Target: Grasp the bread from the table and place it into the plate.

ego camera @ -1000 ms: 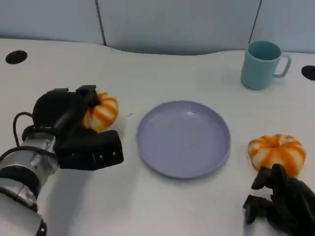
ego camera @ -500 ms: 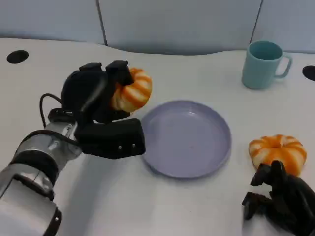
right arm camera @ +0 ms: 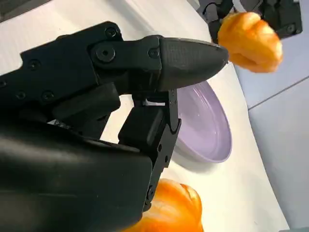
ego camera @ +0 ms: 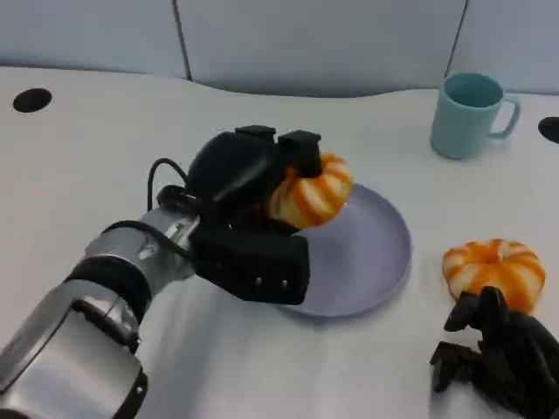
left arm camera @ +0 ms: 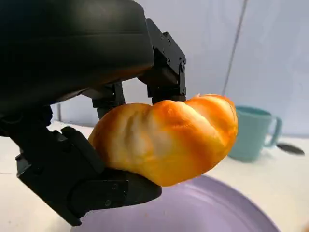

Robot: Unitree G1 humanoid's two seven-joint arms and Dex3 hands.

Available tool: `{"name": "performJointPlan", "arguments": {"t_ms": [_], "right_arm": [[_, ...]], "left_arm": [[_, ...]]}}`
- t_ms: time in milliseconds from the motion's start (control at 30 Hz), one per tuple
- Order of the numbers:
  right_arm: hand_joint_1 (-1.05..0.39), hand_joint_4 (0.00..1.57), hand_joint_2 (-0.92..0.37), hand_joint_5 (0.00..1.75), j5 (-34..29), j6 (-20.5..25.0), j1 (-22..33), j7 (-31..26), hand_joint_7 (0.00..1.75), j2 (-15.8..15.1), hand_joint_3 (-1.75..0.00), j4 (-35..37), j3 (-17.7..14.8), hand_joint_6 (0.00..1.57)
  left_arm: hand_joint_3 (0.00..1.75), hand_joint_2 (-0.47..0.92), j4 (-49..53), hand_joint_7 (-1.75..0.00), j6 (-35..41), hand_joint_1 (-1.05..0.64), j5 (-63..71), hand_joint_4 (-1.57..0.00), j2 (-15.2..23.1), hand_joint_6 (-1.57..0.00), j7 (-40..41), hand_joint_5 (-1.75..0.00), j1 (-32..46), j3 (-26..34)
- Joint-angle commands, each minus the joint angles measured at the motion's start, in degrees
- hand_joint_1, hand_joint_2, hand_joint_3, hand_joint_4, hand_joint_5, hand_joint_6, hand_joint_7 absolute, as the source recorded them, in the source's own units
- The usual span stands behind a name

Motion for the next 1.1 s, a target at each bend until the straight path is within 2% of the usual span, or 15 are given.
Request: {"name": "performJointPlan", "arguments": {"t_ms": [33,300,367,567,600,633,700,733,833,1100], "right_arm": [[-0.47,1.30,-0.92,1.13,-0.47,1.03,1.96,-0.40,1.04,-0.21,-0.43,0.16,0.07,1.18],[-0.47,1.29,-0.92,1.15,-1.04,1.26,2.74,-1.34,1.05,0.20,-0.46,-1.42,1.01,1.17],[-0.46,1.30,-0.92,1.15,-0.95,1.67,3.02,-2.20,1.06,0.69,-0.44,-2.06,1.15,1.17],[-0.46,1.29,-0.92,1.15,-0.84,0.45,3.55,-1.94,1.07,1.36,-0.45,-2.10,1.43,1.17],[-0.46,1.29,-0.92,1.15,-0.81,0.33,3.60,-1.82,1.07,1.42,-0.45,-2.06,1.47,1.17],[-0.46,1.29,-0.92,1.15,-0.98,0.29,3.68,-1.88,1.06,1.41,-0.45,-2.23,1.65,1.17],[-0.46,1.28,-0.92,1.16,-1.23,0.21,3.79,-1.97,1.07,1.34,-0.45,-2.43,1.92,1.16],[-0.46,1.28,-0.92,1.16,-1.28,0.19,3.82,-2.01,1.07,1.31,-0.45,-2.49,2.00,1.16],[-0.46,1.28,-0.92,1.17,-1.29,0.16,3.85,-2.04,1.07,1.30,-0.46,-2.52,2.05,1.16],[-0.46,1.27,-0.92,1.17,-1.30,0.16,3.87,-2.06,1.08,1.30,-0.46,-2.56,2.07,1.15]], "left_arm": [[1.20,0.58,0.11,-1.75,-0.09,-0.27,-0.22,-0.94,-0.28,-0.78,-3.40,-1.75,-1.97,-0.33],[1.19,0.58,0.36,-1.75,2.85,-0.28,1.68,-0.95,-1.05,-0.77,-6.36,-1.75,-2.36,-2.62],[1.06,0.65,0.67,-1.75,3.88,-0.28,1.48,-0.92,-1.53,-0.73,-8.43,-1.75,-2.43,-2.77],[1.05,0.67,0.94,-1.71,5.91,-0.26,0.36,-0.86,-2.24,-0.70,-13.39,-1.75,-2.38,-2.40],[0.91,0.67,0.98,-1.34,6.22,-0.28,-0.26,-0.76,-2.36,-0.71,-14.93,-1.46,-2.36,-1.94],[0.75,0.72,1.01,-1.10,6.41,-0.30,-1.07,-0.75,-2.50,-0.76,-16.82,-1.30,-2.30,-1.34],[0.35,0.87,0.93,-0.51,6.84,-0.33,-1.98,-0.66,-2.68,-0.73,-19.28,-1.00,-2.23,-0.58],[0.29,0.89,0.85,-0.41,6.98,-0.33,-2.14,-0.65,-2.70,-0.73,-19.88,-0.95,-2.20,-0.38],[0.23,0.92,0.63,-0.31,7.15,-0.34,-2.37,-0.64,-2.68,-0.73,-20.47,-0.91,-2.16,-0.24],[0.22,0.92,0.53,-0.27,7.22,-0.34,-2.49,-0.64,-2.66,-0.74,-20.65,-0.90,-2.14,-0.24]]}}
